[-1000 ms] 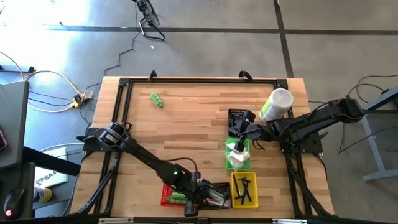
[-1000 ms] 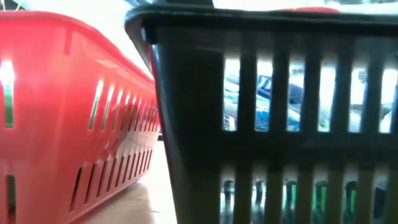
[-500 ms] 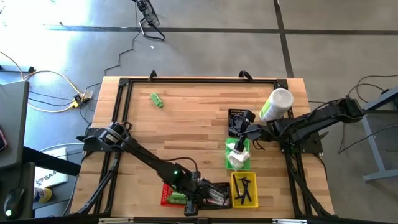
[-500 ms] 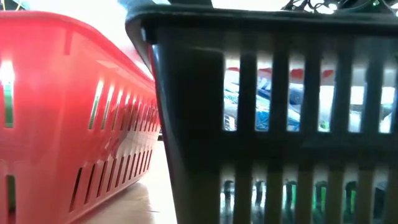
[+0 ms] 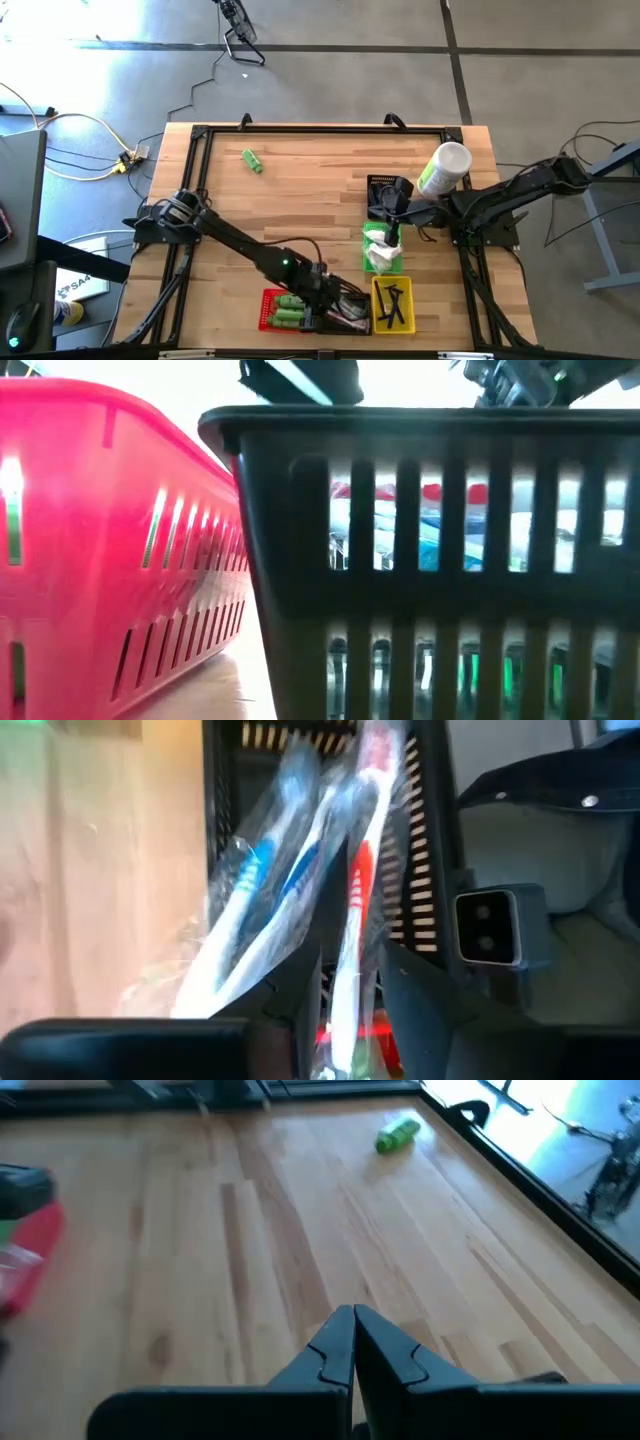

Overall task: Pick & Place Travel size toiletries
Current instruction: Put the red toothbrush into the bottom black bin

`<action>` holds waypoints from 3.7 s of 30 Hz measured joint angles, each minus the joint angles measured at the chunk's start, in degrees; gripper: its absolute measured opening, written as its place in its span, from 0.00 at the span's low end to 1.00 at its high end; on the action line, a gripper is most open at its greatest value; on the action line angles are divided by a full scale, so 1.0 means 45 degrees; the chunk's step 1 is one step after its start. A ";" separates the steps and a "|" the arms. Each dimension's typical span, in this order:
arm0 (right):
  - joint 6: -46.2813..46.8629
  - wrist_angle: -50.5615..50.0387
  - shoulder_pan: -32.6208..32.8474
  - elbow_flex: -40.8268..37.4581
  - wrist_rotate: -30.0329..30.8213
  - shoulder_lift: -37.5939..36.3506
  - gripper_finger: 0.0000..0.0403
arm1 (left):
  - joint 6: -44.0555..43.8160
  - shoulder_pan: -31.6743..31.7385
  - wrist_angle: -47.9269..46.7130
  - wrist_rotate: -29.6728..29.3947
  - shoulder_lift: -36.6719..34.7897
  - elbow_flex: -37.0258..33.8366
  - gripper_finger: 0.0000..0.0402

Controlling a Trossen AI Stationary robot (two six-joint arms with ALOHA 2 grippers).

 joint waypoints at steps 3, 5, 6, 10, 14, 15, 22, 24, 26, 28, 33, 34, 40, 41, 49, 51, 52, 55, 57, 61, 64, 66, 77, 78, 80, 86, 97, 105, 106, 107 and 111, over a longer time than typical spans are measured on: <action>-0.0001 -0.0008 0.0382 0.0005 -0.0004 -0.0528 0.00 | 0.0370 0.0005 0.0354 -0.0030 -0.0521 0.0006 0.22; 0.0001 -0.0023 0.0641 0.0005 0.0000 -0.0915 0.00 | 0.0495 -0.0014 0.0376 -0.0040 -0.0944 0.0010 0.20; 0.0002 0.0012 0.0782 0.0008 0.0005 -0.1070 0.00 | 0.0551 -0.0073 0.0458 -0.0056 -0.1116 0.0010 0.20; 0.0004 -0.0004 0.1363 0.0010 -0.0005 -0.1547 0.00 | 0.1106 -0.0292 0.0251 -0.1280 -0.1756 0.0010 0.16; 0.0112 -0.0001 0.2073 0.0010 -0.0051 -0.1822 0.00 | 0.1481 -0.0289 -0.0103 -0.2940 -0.2471 0.0010 0.11; 0.0128 0.0004 0.2277 0.0010 -0.0080 -0.1848 0.00 | 0.1520 -0.0277 -0.0168 -0.3488 -0.2639 0.0010 0.09; 0.0143 0.0199 0.3685 0.0010 -0.0034 -0.1866 0.00 | 0.3219 -0.0202 0.0553 -0.6513 -0.3175 0.0010 0.01; 0.0143 0.0285 0.3970 0.0010 0.0009 -0.1866 0.00 | 0.4017 -0.0171 0.1062 -0.6557 -0.3175 0.0010 0.02; 0.0143 0.0315 0.4220 0.0010 0.0015 -0.1866 0.00 | 0.4302 -0.0158 0.1494 -0.6298 -0.3106 0.0010 0.02; 0.0143 0.0330 0.4440 0.0010 0.0026 -0.1866 0.00 | 0.4309 -0.0162 0.1545 -0.6247 -0.3060 0.0003 0.02; 0.0131 0.0354 0.4771 0.0010 0.0040 -0.1866 0.00 | 0.4306 -0.0170 0.1557 -0.6228 -0.3049 0.0000 0.03; 0.0113 0.0391 0.4772 0.0010 0.0039 -0.1866 0.00 | 0.4309 -0.0170 0.1534 -0.6219 -0.3049 0.0000 0.03; 0.0051 0.0412 0.4762 0.0010 0.0053 -0.1861 0.00 | 0.4850 -0.0011 0.1555 -0.6234 -0.3044 -0.0005 0.03; 0.0051 0.0412 0.4762 0.0010 0.0053 -0.1861 0.00 | 0.5008 0.0001 0.1804 -0.6236 -0.3044 -0.0005 0.03; -0.0002 0.0486 0.4758 0.0010 0.0053 -0.1856 0.00 | 0.6824 0.0322 0.1891 -0.4415 -0.3049 -0.0085 0.03; -0.0099 0.0485 0.4745 0.0010 0.0053 -0.1856 0.00 | 0.7015 0.0531 0.1849 -0.4159 -0.3053 -0.0419 0.03; -0.0213 0.0485 0.4724 0.0010 0.0052 -0.1856 0.00 | 0.7018 0.0670 0.1793 -0.4145 -0.3049 -0.0605 0.03; -0.0427 0.0490 0.4724 0.0010 0.0057 -0.1856 0.00 | 0.6971 0.1145 0.2110 -0.4157 -0.3044 -0.1163 0.03; -0.0603 0.0509 0.4724 0.0010 0.0054 -0.1856 0.00 | 0.6912 0.1461 0.2628 -0.4012 -0.3044 -0.1577 0.03; -0.0664 0.0534 0.4724 0.0010 0.0053 -0.1856 0.00 | 0.7103 0.1865 0.3390 -0.3316 -0.3184 -0.2331 0.03; -0.0668 0.0550 0.4724 0.0010 0.0053 -0.1856 0.00 | 0.7672 0.1869 0.4277 -0.2906 -0.3649 -0.2859 0.03; -0.0664 0.0584 0.4724 0.0010 0.0053 -0.1856 0.00 | 0.7848 0.1828 0.4621 -0.2913 -0.4092 -0.3381 0.03; -0.0556 0.0587 0.4728 0.0010 0.0053 -0.1856 0.00 | 0.7685 0.1831 0.8822 -0.2818 -0.7041 -0.8442 0.03; -0.0552 0.0634 0.4728 0.0010 0.0056 -0.1856 0.00 | 0.7662 0.1831 0.9053 -0.2811 -0.7375 -0.8849 0.03; -0.0542 0.0762 0.4728 0.0010 0.0106 -0.1852 0.00 | 0.7623 0.1831 0.9589 -0.2674 -0.7996 -0.9505 0.03; -0.0534 0.1573 0.4728 0.0010 0.1738 -0.1851 0.00 | 0.7645 0.1827 0.9705 -0.2210 -1.0088 -1.1146 0.03; -0.0663 0.2914 0.4699 0.0005 0.2310 -0.1686 0.00 | 0.7682 0.1830 0.9525 -0.2207 -1.3253 -1.3741 0.03; -0.0354 0.3670 0.4656 0.0193 0.2767 -0.0882 0.00 | 0.7654 0.1826 0.9418 -0.2185 -1.5526 -1.5270 0.03; -0.0199 0.3596 0.4620 0.0372 0.2823 -0.0692 0.00 | 0.7643 0.1826 0.9587 -0.2142 -1.5733 -1.5364 0.03; -0.0070 0.3344 0.4583 0.0593 0.2949 -0.0475 0.00 | 0.7630 0.1831 0.9728 -0.2057 -1.5978 -1.5483 0.03; 0.0293 0.1810 0.4309 0.1845 0.3366 0.0499 0.00 | 0.7345 0.1826 0.9661 -0.1820 -1.6839 -1.5962 0.03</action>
